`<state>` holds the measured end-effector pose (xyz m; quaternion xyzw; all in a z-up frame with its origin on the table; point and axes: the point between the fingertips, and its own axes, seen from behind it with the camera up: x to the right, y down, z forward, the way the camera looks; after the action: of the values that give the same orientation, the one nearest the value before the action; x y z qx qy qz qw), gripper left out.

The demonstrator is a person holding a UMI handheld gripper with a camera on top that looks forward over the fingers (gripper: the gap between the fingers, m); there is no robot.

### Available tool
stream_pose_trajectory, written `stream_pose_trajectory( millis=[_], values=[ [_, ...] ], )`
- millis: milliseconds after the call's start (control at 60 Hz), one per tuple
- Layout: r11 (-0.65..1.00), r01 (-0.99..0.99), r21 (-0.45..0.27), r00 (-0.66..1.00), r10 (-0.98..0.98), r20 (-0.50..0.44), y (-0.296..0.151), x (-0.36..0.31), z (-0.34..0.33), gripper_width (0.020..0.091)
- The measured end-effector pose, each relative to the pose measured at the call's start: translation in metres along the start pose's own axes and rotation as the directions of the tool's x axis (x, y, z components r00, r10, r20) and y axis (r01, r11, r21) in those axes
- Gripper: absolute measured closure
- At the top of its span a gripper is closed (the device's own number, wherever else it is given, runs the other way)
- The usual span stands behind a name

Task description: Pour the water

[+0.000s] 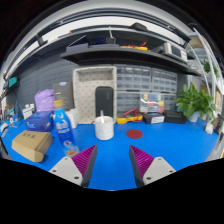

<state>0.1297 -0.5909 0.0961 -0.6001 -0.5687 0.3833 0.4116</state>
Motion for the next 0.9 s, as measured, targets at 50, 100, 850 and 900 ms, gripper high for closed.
stream_pose_trajectory(
  millis=[50,100,850,900],
  values=[
    [1.000,0.000,-0.005,0.999,0.000,0.040,0.006,-0.023,0.001,0.0466],
    [1.000,0.004,-0.010,0.997,-0.004,0.074,0.012,-0.045,0.002,0.0466],
    [0.999,0.044,0.026,0.985,-0.048,0.165,-0.001,-0.178,0.107,0.0472],
    [0.998,0.046,0.053,0.987,-0.054,0.152,-0.003,-0.176,0.113,0.0510]
  ],
)
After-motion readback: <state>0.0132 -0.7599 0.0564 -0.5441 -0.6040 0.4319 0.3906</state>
